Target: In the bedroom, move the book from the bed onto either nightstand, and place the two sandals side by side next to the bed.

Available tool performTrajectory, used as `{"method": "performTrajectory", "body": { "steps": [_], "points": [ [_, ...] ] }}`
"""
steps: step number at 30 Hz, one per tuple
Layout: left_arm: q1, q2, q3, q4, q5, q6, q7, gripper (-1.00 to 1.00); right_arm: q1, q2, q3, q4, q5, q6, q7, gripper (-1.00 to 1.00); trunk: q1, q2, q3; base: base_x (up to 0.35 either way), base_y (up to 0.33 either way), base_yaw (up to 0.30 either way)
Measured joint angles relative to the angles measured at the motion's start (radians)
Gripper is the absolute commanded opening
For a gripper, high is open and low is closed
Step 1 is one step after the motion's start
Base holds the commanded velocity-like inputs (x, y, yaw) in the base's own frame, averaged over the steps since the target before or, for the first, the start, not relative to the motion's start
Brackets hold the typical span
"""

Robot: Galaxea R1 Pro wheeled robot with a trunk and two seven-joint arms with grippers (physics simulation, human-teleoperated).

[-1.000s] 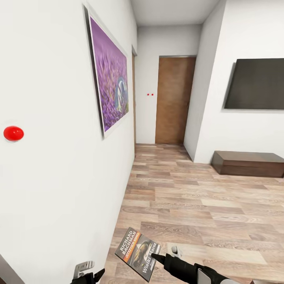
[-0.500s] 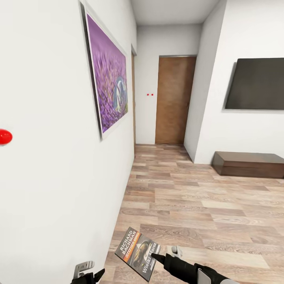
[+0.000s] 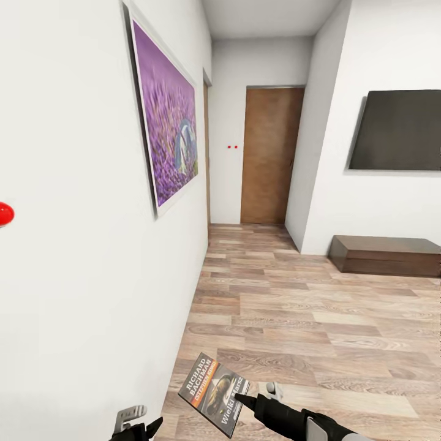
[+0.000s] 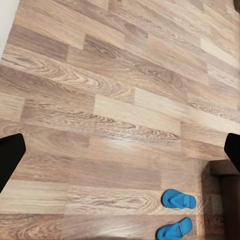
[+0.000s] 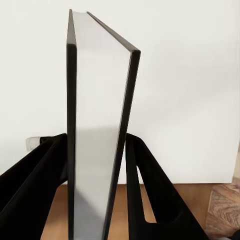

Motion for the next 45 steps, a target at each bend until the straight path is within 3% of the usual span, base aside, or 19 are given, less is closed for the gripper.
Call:
{"method": "performTrajectory", "body": {
  "steps": [23,45],
  "points": [
    [0.000,0.000,0.000,0.000,0.000,0.000,-0.001,1.00,0.000,0.000,0.000,-0.001,0.000,0.000,0.005,-1.00,0.000,0.000,0.000,0.000,0.000,-0.043],
    [0.000,0.000,0.000,0.000,0.000,0.000,0.000,1.00,0.000,0.000,0.002,0.000,0.000,0.000,0.003,-1.00,0.000,0.000,0.000,0.117,0.000,0.000]
  ]
}}
